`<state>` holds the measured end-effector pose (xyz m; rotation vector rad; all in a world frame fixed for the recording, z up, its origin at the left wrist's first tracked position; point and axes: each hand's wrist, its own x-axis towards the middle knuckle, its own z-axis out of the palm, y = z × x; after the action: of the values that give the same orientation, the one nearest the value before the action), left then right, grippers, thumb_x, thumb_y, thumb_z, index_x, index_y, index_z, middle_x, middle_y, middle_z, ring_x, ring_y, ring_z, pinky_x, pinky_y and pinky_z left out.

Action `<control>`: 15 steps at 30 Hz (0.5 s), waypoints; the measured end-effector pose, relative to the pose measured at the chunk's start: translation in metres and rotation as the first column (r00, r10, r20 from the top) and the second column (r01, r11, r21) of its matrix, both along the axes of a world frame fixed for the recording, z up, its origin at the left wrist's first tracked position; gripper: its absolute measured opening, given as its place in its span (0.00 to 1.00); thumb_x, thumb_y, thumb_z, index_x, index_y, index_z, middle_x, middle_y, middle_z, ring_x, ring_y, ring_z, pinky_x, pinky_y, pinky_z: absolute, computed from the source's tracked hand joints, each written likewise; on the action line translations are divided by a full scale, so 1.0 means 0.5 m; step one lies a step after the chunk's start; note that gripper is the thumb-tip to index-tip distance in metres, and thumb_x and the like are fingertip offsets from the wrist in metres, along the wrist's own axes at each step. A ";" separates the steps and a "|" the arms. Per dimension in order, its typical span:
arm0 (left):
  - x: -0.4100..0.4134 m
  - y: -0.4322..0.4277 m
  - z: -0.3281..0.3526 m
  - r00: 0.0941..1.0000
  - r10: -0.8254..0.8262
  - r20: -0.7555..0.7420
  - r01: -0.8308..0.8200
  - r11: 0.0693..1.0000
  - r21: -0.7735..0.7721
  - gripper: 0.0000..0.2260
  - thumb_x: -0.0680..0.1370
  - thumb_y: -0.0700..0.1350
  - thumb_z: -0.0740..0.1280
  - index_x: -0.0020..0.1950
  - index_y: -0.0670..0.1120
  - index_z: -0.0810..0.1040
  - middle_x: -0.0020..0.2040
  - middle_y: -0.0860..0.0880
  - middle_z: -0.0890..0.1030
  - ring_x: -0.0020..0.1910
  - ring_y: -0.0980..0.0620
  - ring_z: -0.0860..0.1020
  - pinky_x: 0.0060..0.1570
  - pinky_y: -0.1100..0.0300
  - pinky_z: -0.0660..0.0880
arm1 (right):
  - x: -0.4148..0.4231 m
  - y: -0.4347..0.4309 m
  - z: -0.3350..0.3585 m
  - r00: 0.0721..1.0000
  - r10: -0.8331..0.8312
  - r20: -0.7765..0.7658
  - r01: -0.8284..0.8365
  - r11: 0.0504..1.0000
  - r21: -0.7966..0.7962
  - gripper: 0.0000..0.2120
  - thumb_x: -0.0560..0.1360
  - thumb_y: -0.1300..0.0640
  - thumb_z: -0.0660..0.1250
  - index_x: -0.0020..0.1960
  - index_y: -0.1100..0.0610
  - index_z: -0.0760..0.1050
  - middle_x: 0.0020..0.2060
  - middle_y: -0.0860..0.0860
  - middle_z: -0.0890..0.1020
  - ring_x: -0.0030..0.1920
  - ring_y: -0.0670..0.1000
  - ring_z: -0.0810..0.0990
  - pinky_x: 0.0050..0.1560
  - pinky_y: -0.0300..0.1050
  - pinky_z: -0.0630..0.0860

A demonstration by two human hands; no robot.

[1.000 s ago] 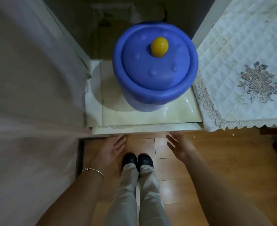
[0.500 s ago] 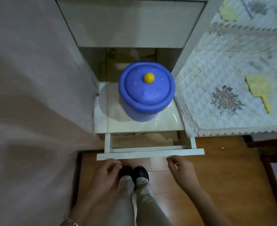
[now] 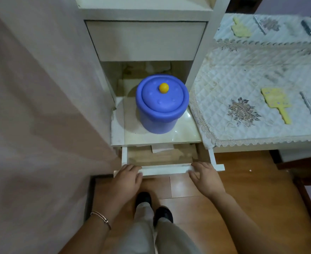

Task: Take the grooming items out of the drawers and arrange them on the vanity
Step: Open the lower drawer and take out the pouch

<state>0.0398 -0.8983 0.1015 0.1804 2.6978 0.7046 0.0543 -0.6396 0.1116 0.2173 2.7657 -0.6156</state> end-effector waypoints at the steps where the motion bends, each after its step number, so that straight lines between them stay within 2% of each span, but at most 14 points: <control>1: 0.010 0.002 -0.001 1.000 0.014 0.009 -0.014 1.000 -0.002 0.16 0.78 0.49 0.55 0.60 0.45 0.75 0.58 0.48 0.78 0.61 0.48 0.72 0.58 0.56 0.69 | 0.009 0.003 0.001 1.000 0.013 -0.002 -0.013 1.000 -0.003 0.17 0.77 0.51 0.60 0.62 0.58 0.74 0.59 0.54 0.79 0.61 0.54 0.72 0.62 0.46 0.68; 4: 0.050 0.011 -0.004 0.997 0.067 0.022 -0.068 0.998 0.007 0.18 0.75 0.51 0.54 0.56 0.44 0.77 0.54 0.47 0.79 0.57 0.48 0.74 0.55 0.55 0.72 | 0.041 0.016 0.002 0.997 0.073 0.009 -0.073 0.997 0.017 0.16 0.77 0.50 0.59 0.60 0.56 0.75 0.56 0.52 0.80 0.58 0.53 0.73 0.60 0.46 0.70; 9: 0.130 0.030 0.002 0.986 0.160 0.045 -0.161 0.987 0.002 0.09 0.78 0.46 0.59 0.50 0.45 0.77 0.51 0.48 0.79 0.53 0.49 0.73 0.52 0.57 0.70 | 0.100 0.033 0.001 0.993 0.112 0.048 -0.110 0.993 -0.044 0.14 0.76 0.51 0.57 0.56 0.55 0.77 0.53 0.51 0.81 0.55 0.51 0.73 0.56 0.44 0.72; 15: 0.227 0.039 0.004 0.984 0.177 0.039 -0.173 0.982 -0.079 0.09 0.79 0.47 0.57 0.43 0.47 0.73 0.43 0.50 0.76 0.48 0.50 0.73 0.44 0.59 0.68 | 0.189 0.042 -0.007 0.991 0.120 0.060 -0.114 0.989 -0.099 0.11 0.75 0.53 0.59 0.48 0.55 0.79 0.47 0.50 0.82 0.49 0.51 0.72 0.47 0.42 0.68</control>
<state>0.1534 -0.8790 0.1035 -0.0919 2.7135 0.6466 0.1489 -0.6186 0.1083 0.0531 2.6554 -0.6945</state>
